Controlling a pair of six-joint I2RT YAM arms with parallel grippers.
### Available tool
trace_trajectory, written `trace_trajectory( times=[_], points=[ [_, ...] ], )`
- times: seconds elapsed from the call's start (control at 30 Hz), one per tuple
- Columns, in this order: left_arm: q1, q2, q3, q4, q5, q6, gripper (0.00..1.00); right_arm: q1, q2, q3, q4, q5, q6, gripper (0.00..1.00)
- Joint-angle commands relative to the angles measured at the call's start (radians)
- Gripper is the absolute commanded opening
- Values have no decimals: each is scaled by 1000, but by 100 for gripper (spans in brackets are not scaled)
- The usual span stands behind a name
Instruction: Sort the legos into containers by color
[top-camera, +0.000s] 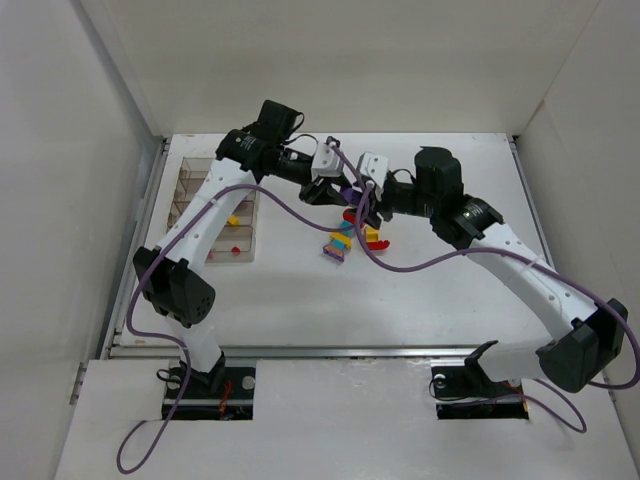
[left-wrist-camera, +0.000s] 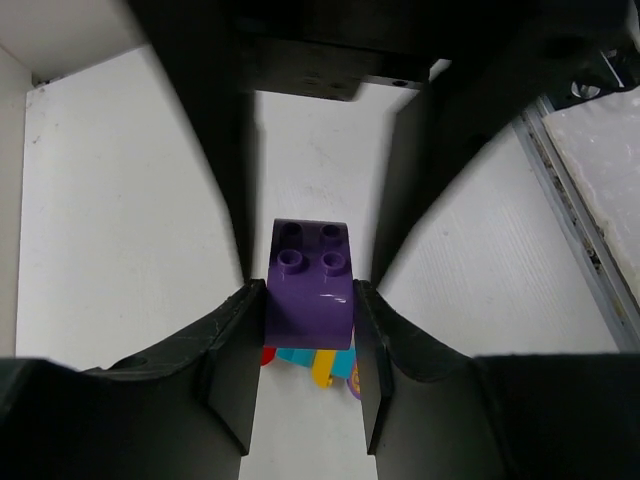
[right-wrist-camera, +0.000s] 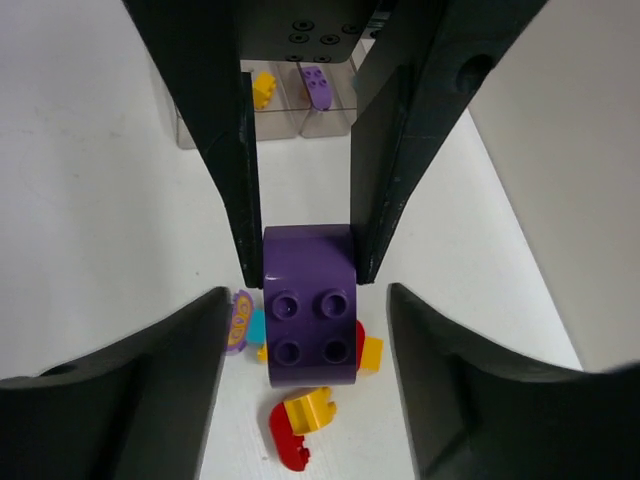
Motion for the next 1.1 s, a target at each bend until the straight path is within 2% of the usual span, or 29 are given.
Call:
trace_trajectory(
  times=[0.0, 0.03, 0.13, 0.17, 0.2, 0.3, 0.33, 0.37, 0.47, 0.53, 0.7, 0.87, 0.93, 1.07],
  points=[
    [2, -37, 2, 35, -9, -79, 0, 7, 10, 37, 32, -4, 23, 74],
    [17, -37, -12, 35, -9, -93, 0, 7, 24, 37, 32, -4, 34, 100],
    [77, -37, -70, 94, -30, -187, 0, -2, 58, 37, 32, 8, 78, 100],
    [99, -48, -93, 136, -44, -252, 0, -16, 67, 37, 32, 8, 78, 100],
    [144, -60, -119, 177, -57, -388, 0, -30, 76, 37, 32, 8, 95, 100],
    [250, -107, -247, 308, -93, -514, 0, -56, 101, 37, 91, 8, 129, 100],
    [274, -124, -282, 370, -116, -588, 0, -56, 120, 49, 91, 8, 129, 100],
    [293, -140, -337, 401, -197, -626, 0, -56, 136, 63, 100, 26, 129, 100],
    [401, -178, -385, 457, -285, -747, 0, -56, 200, 143, 100, 94, 158, 100],
    [480, -178, -385, 457, -339, -772, 0, -56, 225, 190, 100, 135, 158, 100],
    [574, -128, -385, 466, -498, -771, 0, -56, 323, 287, 100, 249, 235, 100],
    [643, -8, -394, 446, -495, -716, 0, -56, 368, 318, 109, 321, 244, 100],
    [677, 40, -356, 399, -468, -636, 0, -56, 378, 330, 109, 321, 256, 100],
    [706, 124, -276, 362, -468, -598, 0, -65, 400, 342, 118, 321, 269, 100]
  ],
)
